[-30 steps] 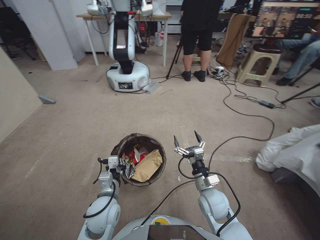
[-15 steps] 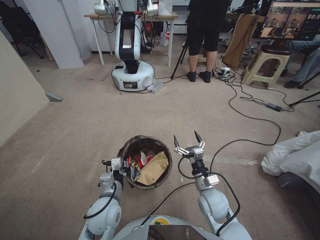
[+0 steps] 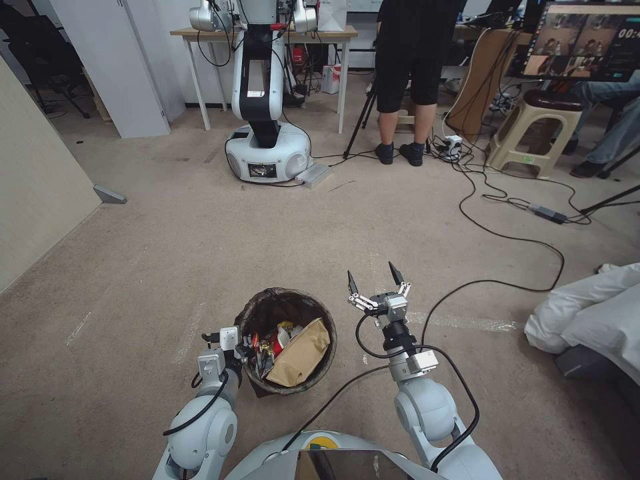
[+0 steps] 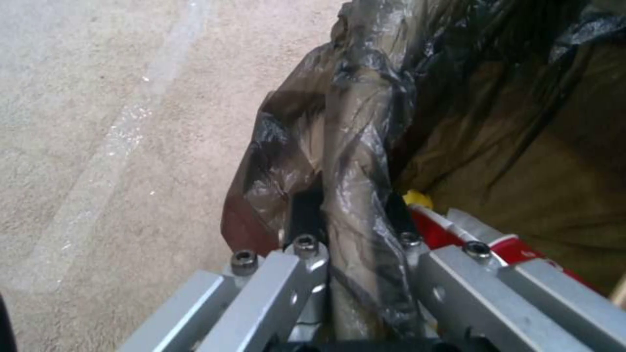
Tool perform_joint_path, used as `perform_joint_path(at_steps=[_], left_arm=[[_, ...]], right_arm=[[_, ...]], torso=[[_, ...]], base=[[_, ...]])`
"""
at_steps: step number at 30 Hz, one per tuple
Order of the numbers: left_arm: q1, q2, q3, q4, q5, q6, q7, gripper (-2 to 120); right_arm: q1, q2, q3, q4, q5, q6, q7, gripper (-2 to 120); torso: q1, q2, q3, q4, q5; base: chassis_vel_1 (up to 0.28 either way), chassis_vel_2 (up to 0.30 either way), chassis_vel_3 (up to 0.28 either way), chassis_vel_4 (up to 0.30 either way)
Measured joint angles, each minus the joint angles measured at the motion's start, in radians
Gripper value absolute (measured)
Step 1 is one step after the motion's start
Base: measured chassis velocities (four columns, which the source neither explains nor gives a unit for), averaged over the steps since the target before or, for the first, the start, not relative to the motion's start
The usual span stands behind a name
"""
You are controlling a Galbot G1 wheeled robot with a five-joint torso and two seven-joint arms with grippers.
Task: Pick up the trash bin, then pick up the garbage from the floor and place it into the trash bin.
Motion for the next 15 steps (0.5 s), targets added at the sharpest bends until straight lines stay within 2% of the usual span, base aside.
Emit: perform_joint_path(at_steps=[14, 15], left_arm=[[-0.019, -0.008, -0.008, 0.055, -0.040, -0.012, -0.001, 3], [-0.019, -0.008, -0.008, 0.055, -0.040, -0.017, 0.002, 7]], right_arm=[[-0.008, 0.002, -0.001, -0.002, -0.003, 0.008, -0.004, 100], [-0.009, 0.001, -0.001, -0.002, -0.004, 0.009, -0.005, 100]], torso=[[0.000, 0.000, 0.000, -0.0002, -0.0007], [0.000, 0.000, 0.000, -0.0003, -0.0008]], base=[[0.000, 0.000, 0.000, 0.000], [0.000, 0.000, 0.000, 0.000]])
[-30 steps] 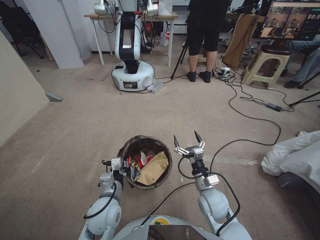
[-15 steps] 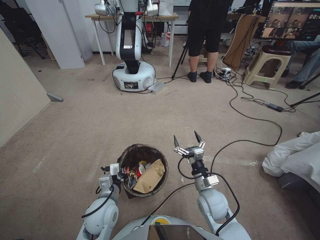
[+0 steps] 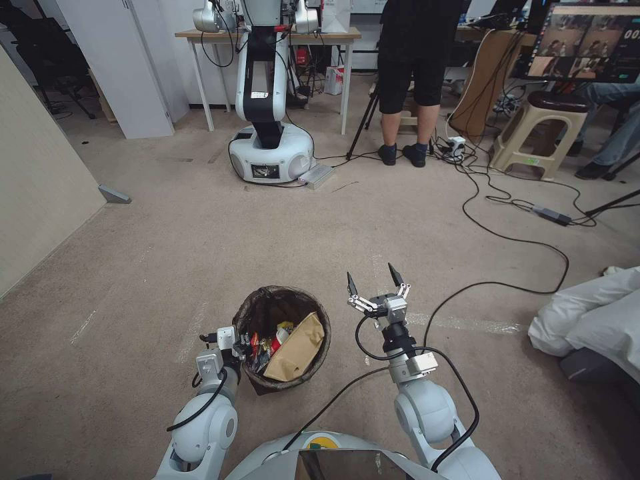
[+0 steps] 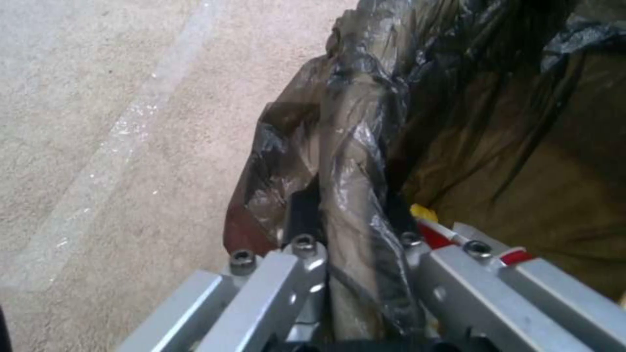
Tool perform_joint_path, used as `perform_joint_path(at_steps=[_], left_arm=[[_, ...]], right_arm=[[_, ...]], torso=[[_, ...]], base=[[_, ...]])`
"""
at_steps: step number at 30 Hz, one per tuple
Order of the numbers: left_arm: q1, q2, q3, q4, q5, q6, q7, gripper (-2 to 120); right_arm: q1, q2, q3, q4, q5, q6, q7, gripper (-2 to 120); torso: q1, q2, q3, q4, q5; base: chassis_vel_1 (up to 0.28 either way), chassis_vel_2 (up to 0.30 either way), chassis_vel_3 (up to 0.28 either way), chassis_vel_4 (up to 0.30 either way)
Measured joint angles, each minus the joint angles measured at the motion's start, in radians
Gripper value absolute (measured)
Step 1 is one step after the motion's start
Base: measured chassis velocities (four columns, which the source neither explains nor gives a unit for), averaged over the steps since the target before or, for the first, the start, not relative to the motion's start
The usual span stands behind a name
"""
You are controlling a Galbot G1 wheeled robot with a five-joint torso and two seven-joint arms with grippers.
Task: Pick up the trash bin, then pick up the garbage from the floor and place it into the trash bin.
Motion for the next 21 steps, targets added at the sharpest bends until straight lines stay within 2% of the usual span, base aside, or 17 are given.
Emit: perform_joint_path(at_steps=[2, 5, 6, 11, 12, 14, 15, 17, 18, 20, 21], left_arm=[[0.000, 0.000, 0.000, 0.001, 0.000, -0.010, 0.008, 11], [-0.005, 0.000, 0.002, 0.008, 0.002, -0.024, 0.018, 25], [-0.005, 0.000, 0.002, 0.008, 0.002, -0.024, 0.018, 25], [-0.012, 0.000, 0.004, 0.012, 0.006, -0.045, 0.027, 46], [-0.012, 0.000, 0.004, 0.012, 0.006, -0.045, 0.027, 46], [-0.016, -0.001, 0.005, 0.015, 0.006, -0.062, 0.032, 57], [-0.016, -0.001, 0.005, 0.015, 0.006, -0.062, 0.032, 57], [-0.020, -0.002, 0.007, 0.016, 0.008, -0.080, 0.040, 68], [-0.020, -0.002, 0.007, 0.016, 0.008, -0.080, 0.040, 68], [-0.028, -0.004, 0.008, 0.016, 0.012, -0.094, 0.046, 80], [-0.028, -0.004, 0.008, 0.016, 0.012, -0.094, 0.046, 80]], right_arm=[[-0.001, 0.000, 0.000, 0.000, -0.001, 0.000, -0.001, 100], [-0.002, -0.001, -0.001, 0.000, -0.002, 0.001, -0.002, 100], [-0.002, -0.001, -0.001, 0.000, -0.002, 0.001, -0.002, 100], [-0.003, 0.000, -0.003, 0.000, -0.004, 0.001, -0.004, 100], [-0.003, 0.000, -0.003, 0.000, -0.004, 0.001, -0.004, 100], [-0.005, 0.000, -0.004, 0.000, -0.005, 0.003, -0.005, 100], [-0.005, 0.000, -0.004, 0.000, -0.005, 0.003, -0.005, 100], [-0.006, 0.000, -0.006, 0.000, -0.006, 0.004, -0.007, 100], [-0.006, 0.000, -0.006, 0.000, -0.006, 0.004, -0.007, 100], [-0.007, 0.001, -0.008, 0.000, -0.007, 0.005, -0.009, 100], [-0.007, 0.001, -0.008, 0.000, -0.007, 0.005, -0.009, 100]], torso=[[0.000, 0.000, 0.000, -0.0002, -0.0005], [0.000, 0.000, 0.000, -0.0004, -0.0008], [0.000, 0.000, 0.000, -0.0004, -0.0008], [0.000, 0.000, 0.001, -0.0005, -0.0011], [0.000, 0.000, 0.001, -0.0005, -0.0011], [0.000, 0.000, 0.001, -0.0005, -0.0013], [0.000, 0.000, 0.001, -0.0005, -0.0013], [0.000, -0.001, 0.001, -0.0006, -0.0014], [0.000, -0.001, 0.001, -0.0006, -0.0014], [0.000, -0.001, 0.001, -0.0005, -0.0015], [0.000, -0.001, 0.001, -0.0005, -0.0015]], base=[[0.000, 0.000, 0.000, 0.000], [0.000, 0.000, 0.000, 0.000], [0.000, 0.000, 0.000, 0.000], [0.000, 0.000, 0.000, 0.000], [0.000, 0.000, 0.000, 0.000], [0.000, 0.000, 0.000, 0.000], [0.000, 0.000, 0.000, 0.000], [0.000, 0.000, 0.000, 0.000], [0.000, 0.000, 0.000, 0.000], [0.000, 0.000, 0.000, 0.000], [0.000, 0.000, 0.000, 0.000]])
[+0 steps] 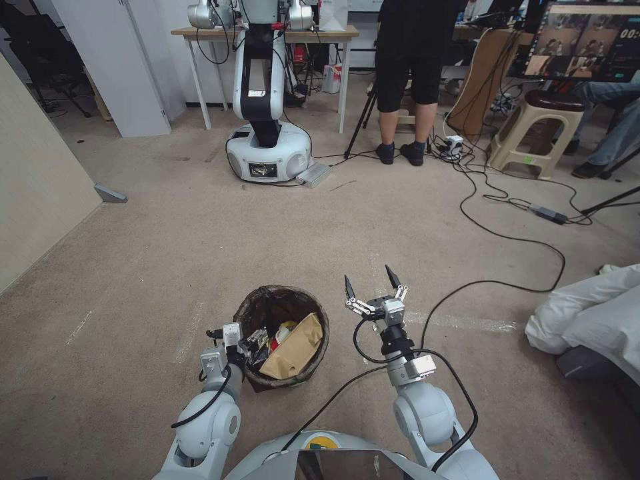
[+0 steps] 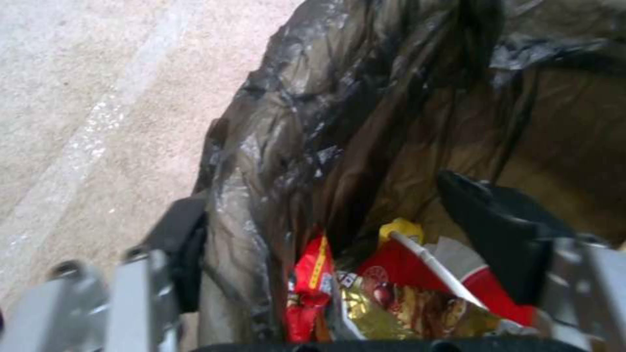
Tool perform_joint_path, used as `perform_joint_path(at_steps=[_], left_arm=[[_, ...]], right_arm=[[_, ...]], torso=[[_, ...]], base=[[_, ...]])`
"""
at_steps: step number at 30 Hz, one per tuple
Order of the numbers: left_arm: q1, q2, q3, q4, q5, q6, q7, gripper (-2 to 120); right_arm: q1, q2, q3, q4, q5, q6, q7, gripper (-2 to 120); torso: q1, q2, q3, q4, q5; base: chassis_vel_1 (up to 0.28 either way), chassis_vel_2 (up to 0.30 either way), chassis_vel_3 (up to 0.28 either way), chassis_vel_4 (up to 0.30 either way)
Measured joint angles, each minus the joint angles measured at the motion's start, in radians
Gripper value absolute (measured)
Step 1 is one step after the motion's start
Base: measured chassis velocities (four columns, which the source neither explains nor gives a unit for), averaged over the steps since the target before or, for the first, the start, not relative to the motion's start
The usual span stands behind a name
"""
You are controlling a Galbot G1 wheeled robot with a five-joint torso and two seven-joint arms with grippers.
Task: Pick up the trash bin, then pick up the garbage from the floor and place it into the trash bin.
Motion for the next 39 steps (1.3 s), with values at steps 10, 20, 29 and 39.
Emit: perform_joint_path(at_steps=[10, 20, 29, 39], left_arm=[[-0.014, -0.005, -0.003, -0.022, 0.014, -0.071, 0.058, 100], [-0.005, -0.001, -0.017, -0.050, 0.161, -0.256, 0.142, 99], [0.020, -0.010, -0.052, -0.071, 0.319, -0.513, 0.155, 99], [0.045, -0.003, -0.086, -0.041, 0.335, -0.607, 0.091, 99]], right_arm=[[-0.005, 0.007, -0.007, -0.004, -0.007, 0.011, -0.011, 100], [-0.007, 0.014, -0.005, -0.004, -0.013, 0.015, -0.004, 100], [-0.046, 0.051, 0.003, -0.002, -0.038, 0.043, 0.064, 100], [-0.091, 0.067, 0.036, -0.003, -0.072, 0.082, 0.110, 100]], torso=[[0.000, 0.000, 0.000, 0.0004, 0.0009], [0.000, 0.000, 0.000, 0.0004, 0.0011], [0.000, 0.000, -0.001, 0.0003, 0.0011], [0.000, 0.000, -0.001, 0.0003, 0.0011]], base=[[0.000, 0.000, 0.000, 0.000], [0.000, 0.000, 0.000, 0.000], [0.000, 0.000, 0.000, 0.000], [0.000, 0.000, 0.000, 0.000]])
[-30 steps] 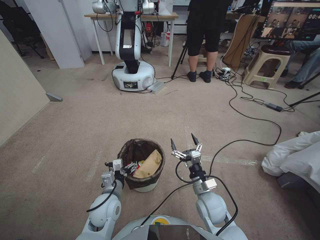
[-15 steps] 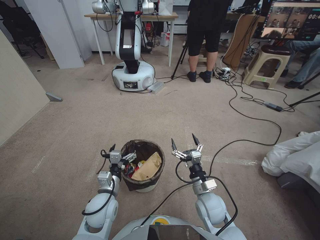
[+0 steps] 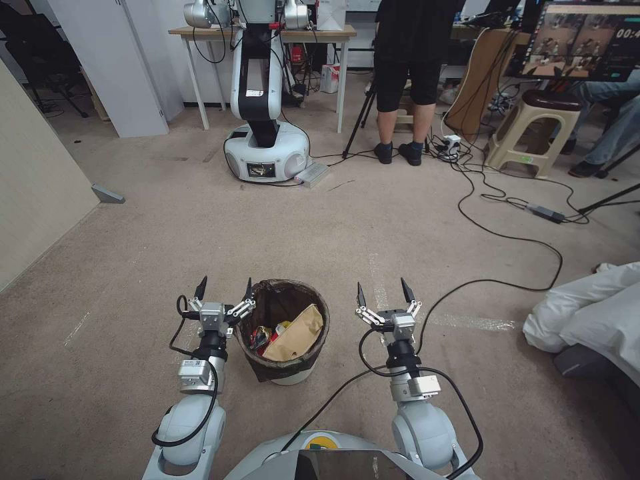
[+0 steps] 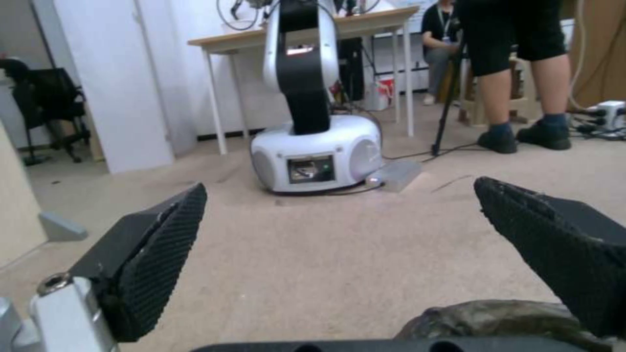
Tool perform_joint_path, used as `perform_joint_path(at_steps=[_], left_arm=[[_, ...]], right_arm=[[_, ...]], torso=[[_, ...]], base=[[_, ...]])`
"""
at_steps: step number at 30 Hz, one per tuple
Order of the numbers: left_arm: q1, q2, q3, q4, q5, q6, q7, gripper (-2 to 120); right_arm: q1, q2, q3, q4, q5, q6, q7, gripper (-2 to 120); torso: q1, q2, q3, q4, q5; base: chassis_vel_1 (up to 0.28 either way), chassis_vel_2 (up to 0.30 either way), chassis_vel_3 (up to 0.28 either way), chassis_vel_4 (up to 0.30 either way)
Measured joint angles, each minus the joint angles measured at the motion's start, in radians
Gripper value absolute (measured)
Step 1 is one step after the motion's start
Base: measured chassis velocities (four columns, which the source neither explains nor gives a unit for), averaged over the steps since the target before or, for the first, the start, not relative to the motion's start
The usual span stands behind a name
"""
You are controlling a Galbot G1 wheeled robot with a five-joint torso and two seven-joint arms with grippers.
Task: Pick up the trash bin, then pick up the garbage from the floor and place it into the trash bin.
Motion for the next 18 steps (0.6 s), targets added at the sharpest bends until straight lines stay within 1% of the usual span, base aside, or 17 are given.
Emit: perform_joint_path(at_steps=[2, 18], left_arm=[[0.002, 0.001, -0.001, 0.001, 0.000, 0.000, -0.013, 99], [0.002, 0.002, 0.000, 0.002, -0.002, 0.004, -0.015, 99]], right_arm=[[-0.001, 0.000, 0.002, -0.001, -0.002, 0.000, 0.005, 100], [-0.001, 0.000, 0.003, -0.002, -0.002, -0.001, 0.006, 100]], torso=[[0.000, 0.000, 0.000, 0.0000, 0.0000], [0.000, 0.000, 0.000, 0.0000, 0.0001]], base=[[0.000, 0.000, 0.000, 0.000], [0.000, 0.000, 0.000, 0.000]])
